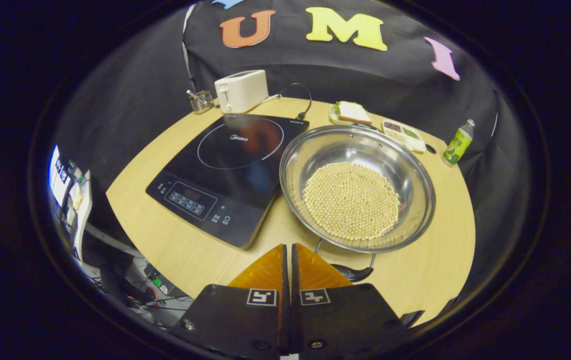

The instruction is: First push the handle of the pot to place it horizontally, then grasp the pot with both hands and set it on the induction cooktop.

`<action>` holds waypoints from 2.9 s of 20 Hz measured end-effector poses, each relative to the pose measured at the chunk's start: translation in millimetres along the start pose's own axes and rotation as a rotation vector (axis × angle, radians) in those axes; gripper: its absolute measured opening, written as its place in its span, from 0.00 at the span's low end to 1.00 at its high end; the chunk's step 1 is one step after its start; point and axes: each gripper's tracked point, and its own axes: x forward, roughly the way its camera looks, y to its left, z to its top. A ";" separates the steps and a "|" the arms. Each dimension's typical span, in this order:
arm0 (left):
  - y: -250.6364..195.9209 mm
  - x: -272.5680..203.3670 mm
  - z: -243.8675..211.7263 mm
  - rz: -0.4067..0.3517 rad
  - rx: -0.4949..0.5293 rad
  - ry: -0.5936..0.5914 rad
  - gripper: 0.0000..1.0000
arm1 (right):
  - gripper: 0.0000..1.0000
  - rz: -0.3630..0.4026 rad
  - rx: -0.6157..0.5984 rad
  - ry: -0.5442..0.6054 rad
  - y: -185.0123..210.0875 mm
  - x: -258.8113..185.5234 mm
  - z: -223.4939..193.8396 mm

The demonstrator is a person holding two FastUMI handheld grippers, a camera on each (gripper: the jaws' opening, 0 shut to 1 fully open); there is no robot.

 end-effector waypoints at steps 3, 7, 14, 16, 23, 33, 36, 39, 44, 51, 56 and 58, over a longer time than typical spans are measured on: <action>3.9 1.2 -3.0 0.007 -0.006 0.011 0.96 | 0.04 -0.002 0.031 0.031 -2.4 11.8 -5.8; 7.3 2.0 -5.8 0.014 -0.012 0.020 0.96 | 0.04 0.001 0.058 0.045 -6.9 22.5 -7.9; 5.4 4.2 -5.1 0.004 -0.005 0.023 0.96 | 0.01 -0.009 0.069 0.050 -9.7 21.8 -12.2; 1.2 5.1 -5.5 -0.005 -0.008 0.025 0.96 | 0.04 -0.013 0.077 0.053 -14.0 21.5 -14.1; -10.6 9.9 -6.3 -0.035 -0.006 0.025 0.96 | 0.01 -0.041 0.093 0.060 -39.1 14.6 -24.9; -23.2 25.8 -3.7 -0.074 0.003 0.017 0.96 | 0.01 -0.096 0.165 0.070 -87.9 4.6 -42.9; -29.8 31.0 -3.1 -0.086 0.001 0.015 0.96 | 0.01 -0.117 0.198 0.071 -105.9 1.8 -45.4; -36.6 34.6 -1.1 -0.099 0.000 0.012 0.96 | 0.00 -0.139 0.220 0.067 -122.7 -0.3 -47.6; -47.4 42.6 -1.7 -0.116 0.004 0.011 0.96 | 0.01 -0.161 0.278 0.058 -147.1 -2.4 -45.8; -59.9 53.0 -8.6 -0.117 0.006 0.026 0.96 | 0.01 -0.192 0.300 0.057 -180.5 -3.5 -42.6; -71.5 66.7 -13.7 -0.115 0.003 0.040 0.96 | 0.01 -0.199 0.289 0.053 -203.9 -1.6 -37.7; -78.7 71.7 -13.7 -0.115 0.001 0.043 0.96 | 0.04 -0.204 0.283 0.053 -213.8 1.2 -33.6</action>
